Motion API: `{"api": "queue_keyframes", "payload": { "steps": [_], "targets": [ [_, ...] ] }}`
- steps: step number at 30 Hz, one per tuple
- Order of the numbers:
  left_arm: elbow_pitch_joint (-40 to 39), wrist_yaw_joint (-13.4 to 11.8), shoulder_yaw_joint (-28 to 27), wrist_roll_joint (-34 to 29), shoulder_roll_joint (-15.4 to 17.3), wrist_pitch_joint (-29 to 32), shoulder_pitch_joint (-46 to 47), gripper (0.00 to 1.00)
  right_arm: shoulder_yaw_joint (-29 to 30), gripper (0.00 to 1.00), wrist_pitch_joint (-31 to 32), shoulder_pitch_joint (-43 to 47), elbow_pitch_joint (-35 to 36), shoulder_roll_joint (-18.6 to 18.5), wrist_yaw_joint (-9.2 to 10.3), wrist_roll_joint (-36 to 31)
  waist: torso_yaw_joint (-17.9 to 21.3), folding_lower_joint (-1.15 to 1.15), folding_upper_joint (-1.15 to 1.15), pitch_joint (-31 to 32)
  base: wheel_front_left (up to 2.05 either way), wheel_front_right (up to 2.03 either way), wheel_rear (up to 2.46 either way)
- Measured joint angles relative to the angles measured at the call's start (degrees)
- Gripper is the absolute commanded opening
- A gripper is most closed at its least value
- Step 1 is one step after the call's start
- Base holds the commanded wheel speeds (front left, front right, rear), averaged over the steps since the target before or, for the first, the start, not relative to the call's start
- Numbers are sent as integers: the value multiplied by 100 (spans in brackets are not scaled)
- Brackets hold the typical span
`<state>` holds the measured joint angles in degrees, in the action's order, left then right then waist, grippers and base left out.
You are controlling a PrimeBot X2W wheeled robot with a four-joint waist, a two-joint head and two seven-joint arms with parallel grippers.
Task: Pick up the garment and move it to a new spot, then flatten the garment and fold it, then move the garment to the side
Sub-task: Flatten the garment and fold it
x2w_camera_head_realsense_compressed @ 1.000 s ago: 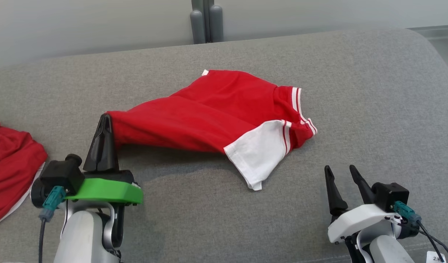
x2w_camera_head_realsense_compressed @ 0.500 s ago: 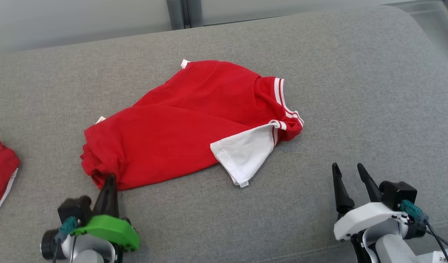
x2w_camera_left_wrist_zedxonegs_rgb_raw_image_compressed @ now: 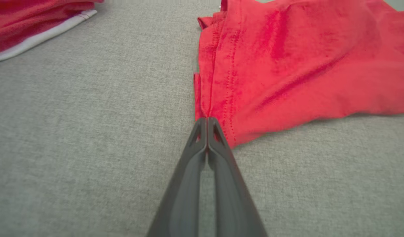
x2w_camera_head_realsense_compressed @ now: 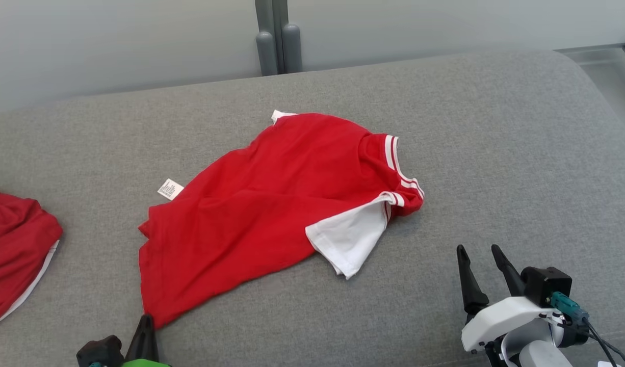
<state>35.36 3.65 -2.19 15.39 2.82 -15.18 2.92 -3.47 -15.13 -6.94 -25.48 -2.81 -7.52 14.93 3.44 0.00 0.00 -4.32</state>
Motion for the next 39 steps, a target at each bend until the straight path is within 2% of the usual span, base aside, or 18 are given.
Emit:
{"api": "queue_keyframes", "payload": {
  "steps": [1,11,31,39],
  "targets": [
    [-52,-12,-55,3,-5,0,-30,100,3,100,0,18,-5,-1,0,0,-10,0,0,41,0,0,0],
    [-911,-67,-119,-21,-3,0,-43,100,87,100,0,138,-10,-2,0,-47,20,0,0,160,0,0,0],
    [-683,-216,205,176,-4,0,354,100,64,100,0,101,153,-3,0,-52,231,0,0,66,0,0,0],
    [-827,-224,433,240,-4,0,250,100,-446,100,0,-314,363,-4,0,22,53,0,0,9,0,0,0]
  ]
}}
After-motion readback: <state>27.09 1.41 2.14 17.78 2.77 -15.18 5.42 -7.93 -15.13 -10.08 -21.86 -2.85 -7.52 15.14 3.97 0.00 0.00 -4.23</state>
